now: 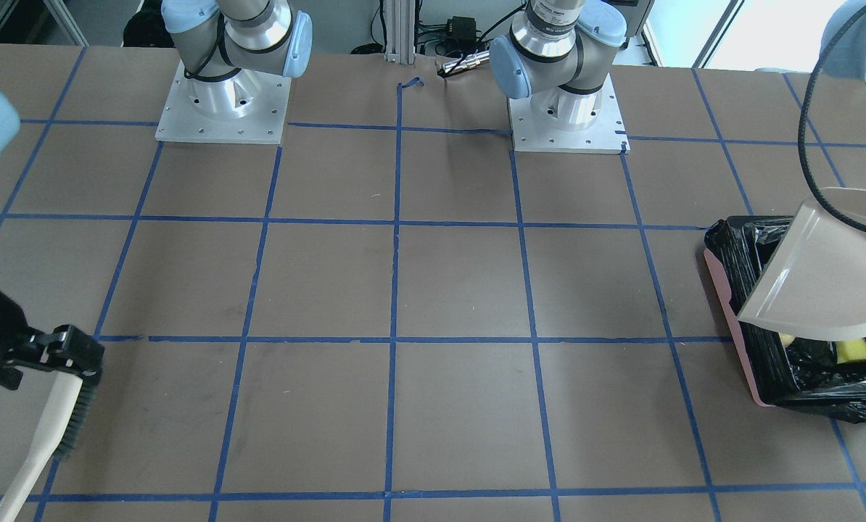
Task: Sweep and dump trash into bin
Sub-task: 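Bring the empty dustpan back to the table with the left gripper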
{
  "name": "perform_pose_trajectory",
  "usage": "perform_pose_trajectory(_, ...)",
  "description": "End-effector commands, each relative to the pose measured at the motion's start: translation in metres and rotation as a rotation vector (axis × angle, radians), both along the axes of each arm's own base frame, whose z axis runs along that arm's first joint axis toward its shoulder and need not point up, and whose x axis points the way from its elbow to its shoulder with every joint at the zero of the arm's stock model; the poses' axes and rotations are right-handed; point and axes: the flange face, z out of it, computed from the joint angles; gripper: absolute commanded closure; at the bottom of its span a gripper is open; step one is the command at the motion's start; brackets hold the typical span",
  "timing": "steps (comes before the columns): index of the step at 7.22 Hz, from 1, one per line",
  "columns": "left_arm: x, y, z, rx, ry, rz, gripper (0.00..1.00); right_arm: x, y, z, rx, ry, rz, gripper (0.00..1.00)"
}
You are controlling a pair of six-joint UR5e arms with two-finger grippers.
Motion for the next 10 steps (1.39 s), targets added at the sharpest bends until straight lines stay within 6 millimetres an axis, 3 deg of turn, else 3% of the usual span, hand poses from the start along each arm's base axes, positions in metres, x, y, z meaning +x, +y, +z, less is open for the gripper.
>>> perform_pose_trajectory(1, -0.050, -0.013, -0.021, -0.023, 0.138, 0.118, 1.00, 0.075, 0.052, 0.052, 0.060, -0.006, 0.055, 0.00)
perform_pose_trajectory(2, -0.073, -0.017, -0.030, -0.035, 0.195, 0.154, 1.00, 0.103, 0.076, 0.071, 0.078, -0.003, 0.046, 0.00)
perform_pose_trajectory(3, -0.093, -0.018, -0.036, -0.039, 0.212, 0.159, 1.00, 0.105, 0.101, 0.092, 0.090, -0.005, 0.044, 0.00)
perform_pose_trajectory(4, -0.097, -0.020, -0.052, -0.044, 0.249, 0.222, 1.00, 0.101, 0.110, 0.103, 0.077, 0.036, 0.058, 0.00)
perform_pose_trajectory(6, -0.105, -0.032, -0.088, -0.048, 0.378, 0.301, 1.00, 0.098, 0.115, 0.091, 0.101, 0.064, 0.060, 0.00)
perform_pose_trajectory(8, -0.121, -0.053, -0.135, -0.033, 0.528, 0.403, 1.00, 0.099, 0.117, 0.092, 0.090, 0.063, 0.058, 0.00)
perform_pose_trajectory(10, -0.143, -0.066, -0.169, -0.016, 0.558, 0.475, 1.00, 0.100, 0.126, 0.099, 0.086, 0.065, 0.052, 0.00)
